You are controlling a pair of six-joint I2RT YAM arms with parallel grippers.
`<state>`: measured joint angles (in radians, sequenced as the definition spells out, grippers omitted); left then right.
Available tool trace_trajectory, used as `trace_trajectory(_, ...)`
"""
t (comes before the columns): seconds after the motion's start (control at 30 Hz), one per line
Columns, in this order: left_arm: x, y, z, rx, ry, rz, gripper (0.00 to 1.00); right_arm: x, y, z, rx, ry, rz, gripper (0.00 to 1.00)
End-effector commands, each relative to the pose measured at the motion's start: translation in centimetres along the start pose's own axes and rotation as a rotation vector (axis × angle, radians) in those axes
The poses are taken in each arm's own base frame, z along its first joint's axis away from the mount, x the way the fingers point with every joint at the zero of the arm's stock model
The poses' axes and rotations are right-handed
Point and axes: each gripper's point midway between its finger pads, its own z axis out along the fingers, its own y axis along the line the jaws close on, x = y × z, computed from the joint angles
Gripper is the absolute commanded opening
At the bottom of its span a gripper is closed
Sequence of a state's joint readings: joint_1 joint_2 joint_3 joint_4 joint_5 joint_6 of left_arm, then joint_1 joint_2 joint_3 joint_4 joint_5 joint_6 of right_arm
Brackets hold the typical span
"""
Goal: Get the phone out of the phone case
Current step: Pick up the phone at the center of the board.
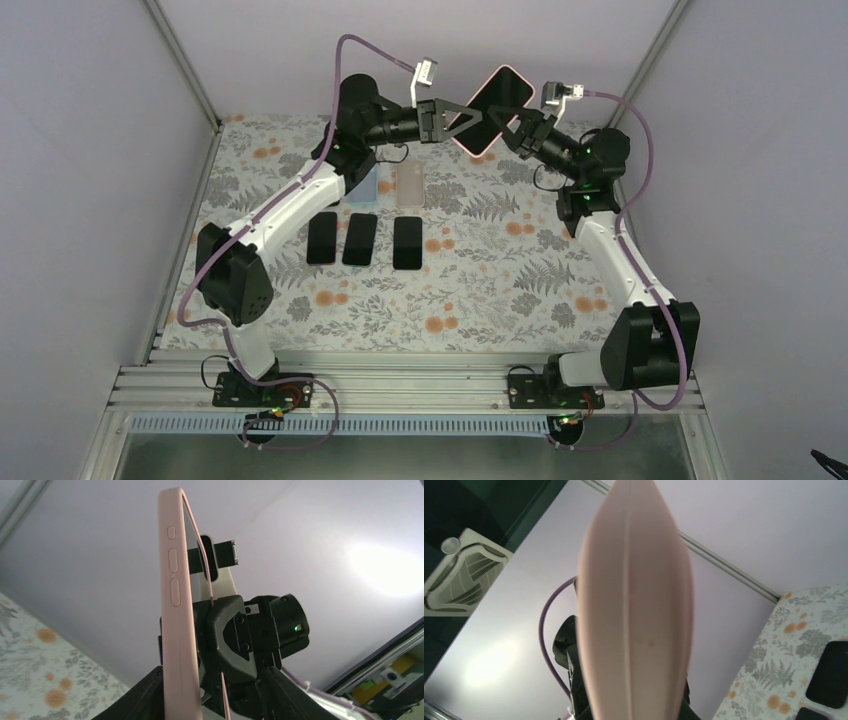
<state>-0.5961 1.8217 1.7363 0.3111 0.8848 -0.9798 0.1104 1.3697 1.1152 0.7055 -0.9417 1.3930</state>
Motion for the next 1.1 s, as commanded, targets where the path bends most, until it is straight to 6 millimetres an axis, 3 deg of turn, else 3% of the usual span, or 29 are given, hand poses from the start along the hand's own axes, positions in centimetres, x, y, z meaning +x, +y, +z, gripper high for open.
trace_trajectory(0.0, -0.5, -1.2, -2.4, -0.009, 0.009, 0.117, 0.47, 0.1, 2.0, -0.1, -0.007, 0.020, -0.149, 0.04)
trace_trajectory(0.23, 0.7, -1.0, -5.2, -0.049, 0.074, 0.203, 0.49, 2.0, 3.1, -0.3, -0.001, 0.148, -0.334, 0.04)
trace_trajectory(0.47, 3.3, -1.6, -6.1, -0.017, 0.176, 0.271, 0.52, 4.1, 5.1, -0.9, -0.068, 0.279, -0.492, 0.04)
trace_trajectory(0.7, 5.1, -2.3, -7.0, -0.004, 0.237, 0.367, 0.52, 4.8, 6.4, -1.8, -0.104, 0.313, -0.545, 0.04)
trace_trajectory(0.87, 6.5, -2.6, -7.1, 0.005, 0.260, 0.387, 0.51, 5.5, 6.6, -2.2, -0.122, 0.330, -0.539, 0.04)
trace_trajectory(1.07, 8.0, -3.1, -5.8, 0.022, 0.301, 0.424, 0.47, 6.0, 6.6, -2.6, -0.131, 0.330, -0.525, 0.04)
